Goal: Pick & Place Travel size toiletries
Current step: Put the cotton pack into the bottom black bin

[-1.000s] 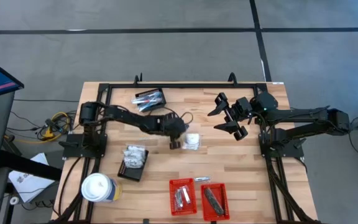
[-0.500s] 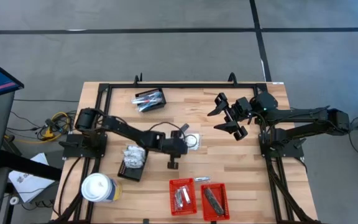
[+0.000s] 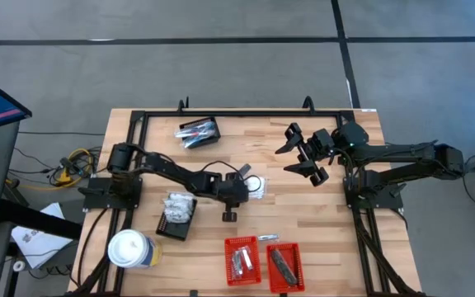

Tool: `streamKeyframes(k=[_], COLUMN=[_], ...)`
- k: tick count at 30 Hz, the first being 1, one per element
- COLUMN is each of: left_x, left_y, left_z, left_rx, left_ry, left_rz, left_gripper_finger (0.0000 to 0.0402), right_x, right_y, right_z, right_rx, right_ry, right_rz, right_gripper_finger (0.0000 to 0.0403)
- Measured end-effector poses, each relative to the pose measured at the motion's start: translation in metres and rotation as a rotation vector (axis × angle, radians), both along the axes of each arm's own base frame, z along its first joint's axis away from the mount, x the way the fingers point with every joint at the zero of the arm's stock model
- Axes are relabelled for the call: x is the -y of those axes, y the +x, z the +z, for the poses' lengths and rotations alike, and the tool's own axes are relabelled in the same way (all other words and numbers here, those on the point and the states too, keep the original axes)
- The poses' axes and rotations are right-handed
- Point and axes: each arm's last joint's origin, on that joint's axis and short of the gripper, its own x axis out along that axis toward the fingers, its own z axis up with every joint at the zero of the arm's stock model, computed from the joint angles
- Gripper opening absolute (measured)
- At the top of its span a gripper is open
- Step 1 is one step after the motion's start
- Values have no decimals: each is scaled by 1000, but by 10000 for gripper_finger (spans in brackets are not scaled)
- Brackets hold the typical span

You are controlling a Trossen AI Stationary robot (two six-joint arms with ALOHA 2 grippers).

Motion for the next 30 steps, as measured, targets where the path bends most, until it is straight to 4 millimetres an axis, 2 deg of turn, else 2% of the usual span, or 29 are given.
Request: streamKeyframes(k=[4, 11, 17, 22, 26, 30], left_x=[-9, -38, -46, -29, -7, 15], left_y=[2, 1, -5, -4, 1, 5], left_z=[-4, -4, -6, -5, 3, 7], left_rx=[-5, -8, -64, -44, 38, 114], left_ry=[3, 200, 293, 309, 279, 224], left_rz=[26, 219, 299, 224, 134, 23], left_gripper_finger=[7, 7, 7, 7, 9, 31], right_x=[0, 0, 0, 0, 0, 0], right_y=[0, 0, 0, 0, 0, 0], right_z=[0, 0, -1, -1, -1, -1], right_rx=[0, -3, -7, -8, -7, -7], right_ry=[0, 1, 1, 2, 2, 1], right_rz=[0, 1, 0, 0, 0, 0], right_gripper_finger=[230, 230, 230, 230, 230, 230])
